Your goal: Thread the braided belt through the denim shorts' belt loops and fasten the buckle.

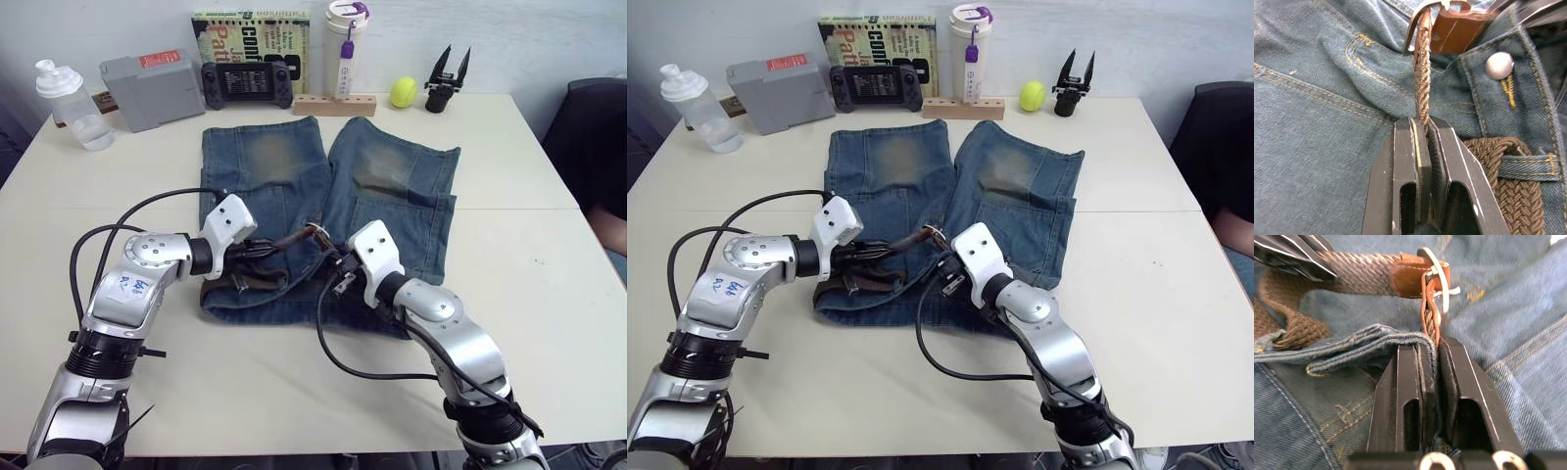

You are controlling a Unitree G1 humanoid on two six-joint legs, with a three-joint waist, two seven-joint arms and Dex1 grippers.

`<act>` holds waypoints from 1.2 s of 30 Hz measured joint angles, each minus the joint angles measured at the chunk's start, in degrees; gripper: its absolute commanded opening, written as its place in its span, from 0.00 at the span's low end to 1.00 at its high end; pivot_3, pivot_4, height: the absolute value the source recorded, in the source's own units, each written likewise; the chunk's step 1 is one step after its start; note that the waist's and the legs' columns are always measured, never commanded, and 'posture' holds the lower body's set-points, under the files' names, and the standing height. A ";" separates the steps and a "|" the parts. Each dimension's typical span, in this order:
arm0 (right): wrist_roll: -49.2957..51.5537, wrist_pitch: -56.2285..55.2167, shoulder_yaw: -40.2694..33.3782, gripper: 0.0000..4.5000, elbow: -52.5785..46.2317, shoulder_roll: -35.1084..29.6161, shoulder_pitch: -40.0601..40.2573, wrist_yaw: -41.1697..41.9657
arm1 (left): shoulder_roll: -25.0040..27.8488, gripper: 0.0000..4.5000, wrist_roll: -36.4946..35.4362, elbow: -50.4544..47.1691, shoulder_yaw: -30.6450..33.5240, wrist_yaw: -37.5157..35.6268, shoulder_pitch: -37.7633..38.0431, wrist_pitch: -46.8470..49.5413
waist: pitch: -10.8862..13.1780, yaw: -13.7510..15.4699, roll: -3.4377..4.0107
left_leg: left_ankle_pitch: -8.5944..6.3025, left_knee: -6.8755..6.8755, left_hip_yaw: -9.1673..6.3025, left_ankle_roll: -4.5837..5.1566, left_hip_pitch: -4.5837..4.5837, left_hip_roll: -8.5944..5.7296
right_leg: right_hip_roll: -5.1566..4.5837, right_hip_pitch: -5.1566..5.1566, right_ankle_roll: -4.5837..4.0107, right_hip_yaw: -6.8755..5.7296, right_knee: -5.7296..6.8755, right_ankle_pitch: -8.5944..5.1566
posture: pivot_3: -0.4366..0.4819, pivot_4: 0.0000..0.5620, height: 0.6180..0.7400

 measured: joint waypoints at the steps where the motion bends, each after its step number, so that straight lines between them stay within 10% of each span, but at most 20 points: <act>1: 0.17 0.60 -0.49 0.01 0.76 0.49 -0.13 -0.40 | -0.24 0.00 0.00 0.00 -0.02 0.00 0.00 -0.01 | 0.00 0.00 0.00 | 0.00 0.00 0.00 0.00 0.00 0.00 | 0.00 0.00 0.00 0.00 0.00 0.00 | 0.48 0.27 0.78; 21: 2.82 -5.89 3.87 0.01 1.03 -12.42 -2.64 13.00 | -7.74 0.00 1.34 1.58 -4.26 2.03 -2.11 -2.18 | 0.00 0.00 0.00 | -0.02 0.01 0.00 0.03 0.00 0.01 | 0.00 0.03 0.00 -0.04 -0.04 0.00 | 0.48 0.27 0.78; 31: 11.59 -14.96 -7.00 0.99 0.03 -25.25 -2.75 27.33 | -7.59 0.00 1.76 3.20 -4.98 1.05 -2.45 -3.64 | 0.01 0.21 0.01 | -0.04 0.07 -0.03 0.09 0.00 -0.02 | -0.04 0.11 0.01 -0.10 -0.10 0.01 | 0.48 0.27 0.78; 36: 8.04 -25.87 -8.90 0.99 8.08 -30.27 -10.42 31.29 | -8.87 0.00 0.88 3.15 -4.83 0.83 -3.04 -4.22 | 0.01 0.01 0.01 | -0.03 0.05 -0.03 0.05 0.02 0.04 | 0.01 0.11 0.01 -0.14 -0.11 0.00 | 0.48 0.27 0.78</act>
